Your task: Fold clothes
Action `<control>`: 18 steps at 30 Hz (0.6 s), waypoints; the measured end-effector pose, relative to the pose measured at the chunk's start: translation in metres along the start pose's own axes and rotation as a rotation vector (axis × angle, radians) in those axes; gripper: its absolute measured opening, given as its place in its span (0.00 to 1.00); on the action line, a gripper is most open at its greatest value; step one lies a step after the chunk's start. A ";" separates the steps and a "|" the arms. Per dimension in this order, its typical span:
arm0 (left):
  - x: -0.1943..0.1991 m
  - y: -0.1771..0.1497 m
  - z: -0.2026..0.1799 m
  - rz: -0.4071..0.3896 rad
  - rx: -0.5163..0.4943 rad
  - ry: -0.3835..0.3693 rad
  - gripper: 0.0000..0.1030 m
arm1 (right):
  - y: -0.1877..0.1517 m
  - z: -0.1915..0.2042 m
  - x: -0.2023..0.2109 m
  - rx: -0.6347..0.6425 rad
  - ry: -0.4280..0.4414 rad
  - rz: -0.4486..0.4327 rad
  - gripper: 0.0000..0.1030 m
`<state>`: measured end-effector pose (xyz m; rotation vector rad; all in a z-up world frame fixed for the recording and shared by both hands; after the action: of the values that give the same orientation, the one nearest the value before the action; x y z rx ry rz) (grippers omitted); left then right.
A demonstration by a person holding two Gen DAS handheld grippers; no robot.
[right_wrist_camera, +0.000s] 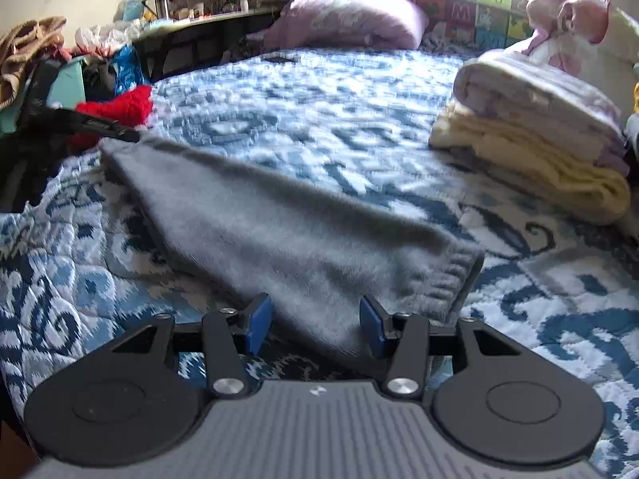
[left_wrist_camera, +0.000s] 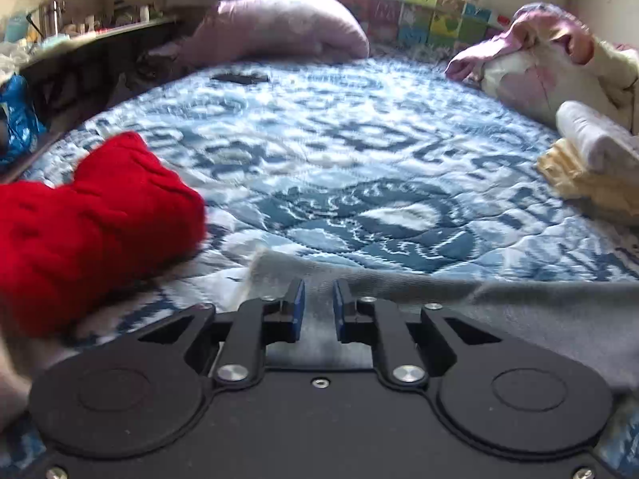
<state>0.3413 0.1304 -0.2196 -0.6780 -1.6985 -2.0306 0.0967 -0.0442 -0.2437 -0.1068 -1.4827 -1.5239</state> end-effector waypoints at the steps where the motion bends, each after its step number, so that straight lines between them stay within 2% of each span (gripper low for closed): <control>1: 0.007 -0.001 -0.008 -0.014 -0.011 -0.020 0.11 | 0.000 0.002 0.002 0.002 -0.002 -0.011 0.48; 4: 0.014 -0.006 -0.038 -0.042 -0.045 -0.120 0.15 | 0.004 0.004 0.003 -0.009 -0.050 -0.061 0.48; 7: 0.001 -0.012 -0.071 -0.041 -0.119 -0.197 0.15 | 0.005 -0.004 -0.006 -0.082 -0.078 -0.064 0.48; 8: -0.006 -0.013 -0.076 -0.023 -0.143 -0.181 0.18 | 0.004 -0.008 -0.010 -0.105 -0.091 -0.056 0.48; 9: -0.014 -0.014 -0.075 0.003 -0.163 -0.130 0.19 | 0.003 -0.012 -0.014 -0.121 -0.099 -0.048 0.48; 12: -0.025 -0.017 -0.029 0.033 -0.043 -0.019 0.18 | -0.004 -0.017 -0.014 -0.122 -0.099 -0.030 0.46; 15: -0.010 -0.018 0.017 0.031 0.021 0.124 0.17 | -0.003 -0.014 -0.007 -0.098 -0.106 -0.025 0.46; 18: 0.020 -0.024 0.050 0.002 0.099 0.166 0.17 | -0.002 -0.013 0.001 -0.107 -0.095 -0.024 0.48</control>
<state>0.3160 0.1836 -0.2196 -0.4645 -1.6877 -1.9291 0.1019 -0.0560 -0.2482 -0.2287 -1.4805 -1.6372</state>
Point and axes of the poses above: each gripper's, at about its wrist camera, not at the fingertips, and x roughly against the way its jaws point, z to its left, y to its top, the point moved 1 cm from there along -x, roughly the way its jaws point, and after that the axes turned 14 degrees about -x, right-handed, at the moved point
